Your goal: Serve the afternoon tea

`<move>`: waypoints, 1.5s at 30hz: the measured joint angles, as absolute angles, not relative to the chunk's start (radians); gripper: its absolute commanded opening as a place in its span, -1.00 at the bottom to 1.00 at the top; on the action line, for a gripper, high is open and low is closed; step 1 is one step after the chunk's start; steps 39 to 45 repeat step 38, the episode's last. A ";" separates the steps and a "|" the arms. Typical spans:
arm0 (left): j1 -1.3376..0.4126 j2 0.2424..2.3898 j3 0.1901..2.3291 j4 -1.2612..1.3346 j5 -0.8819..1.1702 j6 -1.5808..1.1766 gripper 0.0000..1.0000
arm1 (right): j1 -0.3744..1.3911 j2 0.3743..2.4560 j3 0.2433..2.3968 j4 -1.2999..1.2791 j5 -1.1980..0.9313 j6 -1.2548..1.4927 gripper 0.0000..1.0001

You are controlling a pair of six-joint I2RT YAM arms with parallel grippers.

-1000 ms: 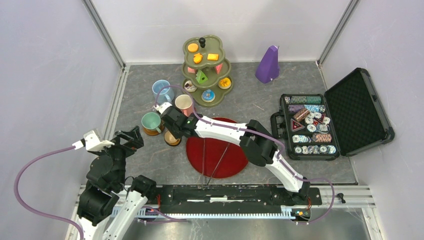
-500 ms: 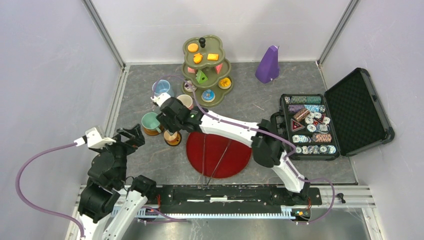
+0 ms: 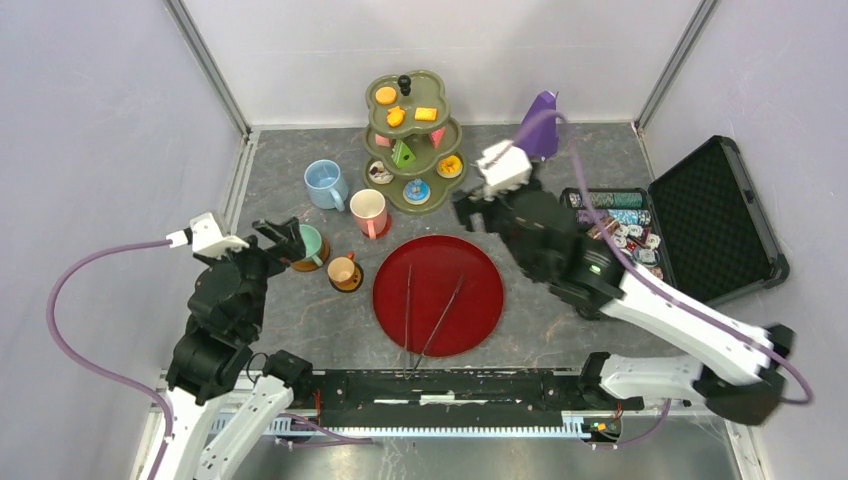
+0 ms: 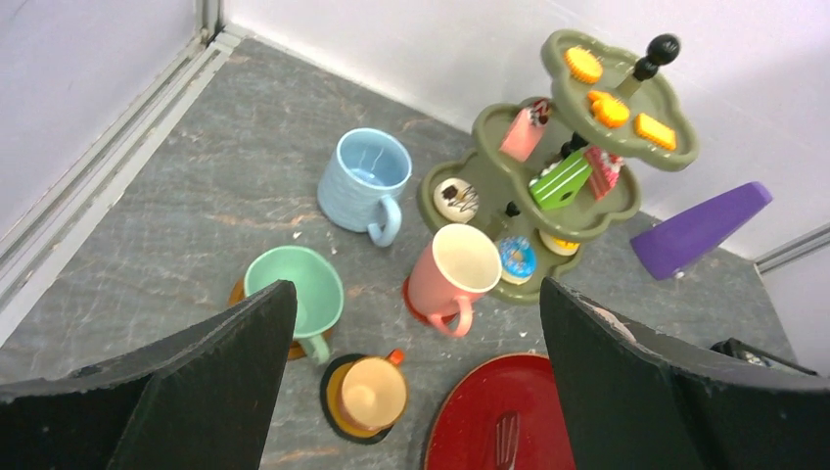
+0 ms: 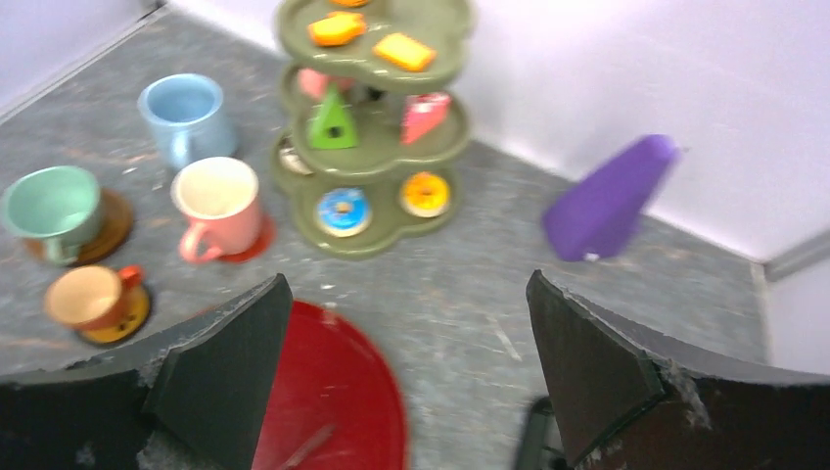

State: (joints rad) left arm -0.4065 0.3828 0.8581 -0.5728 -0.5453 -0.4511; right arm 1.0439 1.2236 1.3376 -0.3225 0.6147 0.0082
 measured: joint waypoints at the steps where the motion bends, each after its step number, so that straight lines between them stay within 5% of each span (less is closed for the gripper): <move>1: -0.406 0.402 0.867 -0.553 -0.540 -0.449 1.00 | 1.043 1.155 1.285 -0.296 0.657 -0.017 0.96; 7: -0.406 0.528 0.931 -0.447 -0.503 -0.425 1.00 | 1.047 0.792 1.037 -0.117 0.886 -0.209 0.96; 15: -0.406 0.669 1.069 -0.373 -0.456 -0.389 1.00 | 1.047 0.576 1.003 -0.015 1.052 -0.375 0.96; 45: -0.406 0.662 1.217 -0.333 -0.448 -0.305 1.00 | 1.047 0.514 0.886 0.171 1.066 -0.556 0.96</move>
